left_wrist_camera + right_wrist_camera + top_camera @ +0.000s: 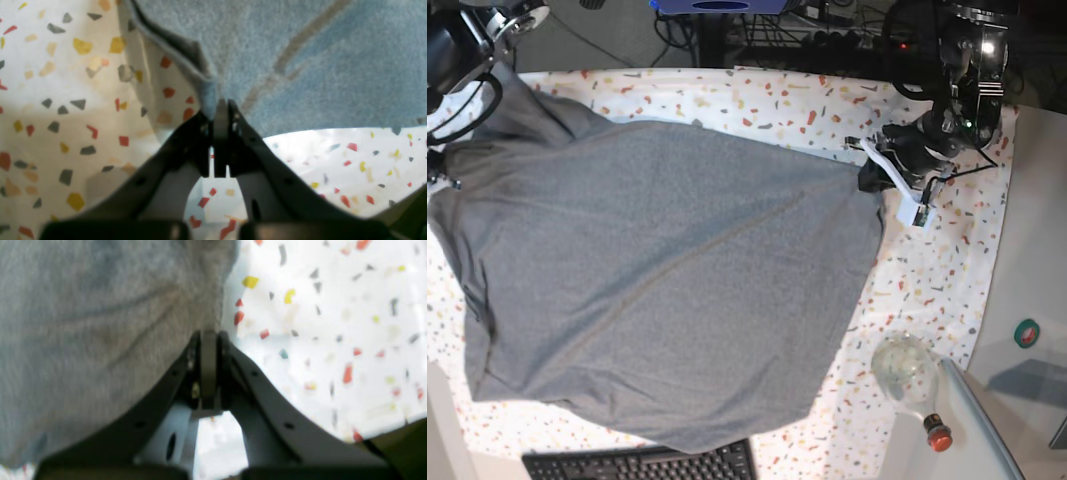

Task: Layout the t-shirt on the table in an organized manner, then fold the t-shirt properly

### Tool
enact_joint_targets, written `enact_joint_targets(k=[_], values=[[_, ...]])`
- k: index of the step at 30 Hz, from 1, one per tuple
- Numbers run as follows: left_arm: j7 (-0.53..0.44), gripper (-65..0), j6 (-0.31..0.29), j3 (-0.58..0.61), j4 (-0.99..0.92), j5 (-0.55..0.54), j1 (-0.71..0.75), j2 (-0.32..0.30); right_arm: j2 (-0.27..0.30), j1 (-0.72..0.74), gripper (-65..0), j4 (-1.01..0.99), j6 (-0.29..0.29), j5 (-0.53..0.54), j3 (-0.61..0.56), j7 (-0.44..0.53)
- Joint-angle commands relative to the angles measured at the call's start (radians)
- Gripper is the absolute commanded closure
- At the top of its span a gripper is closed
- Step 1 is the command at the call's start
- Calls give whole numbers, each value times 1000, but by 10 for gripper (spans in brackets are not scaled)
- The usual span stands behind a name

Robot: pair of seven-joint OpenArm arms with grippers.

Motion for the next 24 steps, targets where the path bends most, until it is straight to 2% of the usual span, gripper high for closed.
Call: enact_joint_targets(k=[1, 5, 11, 13, 16, 20, 23, 24], values=[[-11, 0, -1, -9, -9, -4, -4, -10, 24, 21, 0, 5, 3, -6, 2, 20], [-11, 0, -1, -4, -12, -4, 12, -10, 23, 27, 0, -2, 7, -35, -6, -3], [-11, 0, -1, -9, 130, -4, 55, -16, 21, 9, 0, 114, 12, -11, -35, -23], [-5, 0, -1, -8, 155, -4, -24, -16, 40, 50, 0, 146, 9, -3, -119, -24], [12, 0, 1, 3, 150, -4, -192, -16, 110, 196, 0, 129, 4, -21, -225, -79], [164, 0, 1, 5, 147, -4, -467, -5, 195, 432, 0, 11, 3, -21, -285, -121], [214, 0, 1, 5, 95, -3, -677, 32, 259, 615, 0, -120, -4, -21, -353, -118], [219, 0, 1, 5, 61, -3, -748, 38, 277, 681, 0, -166, -27, -20, -377, -116]])
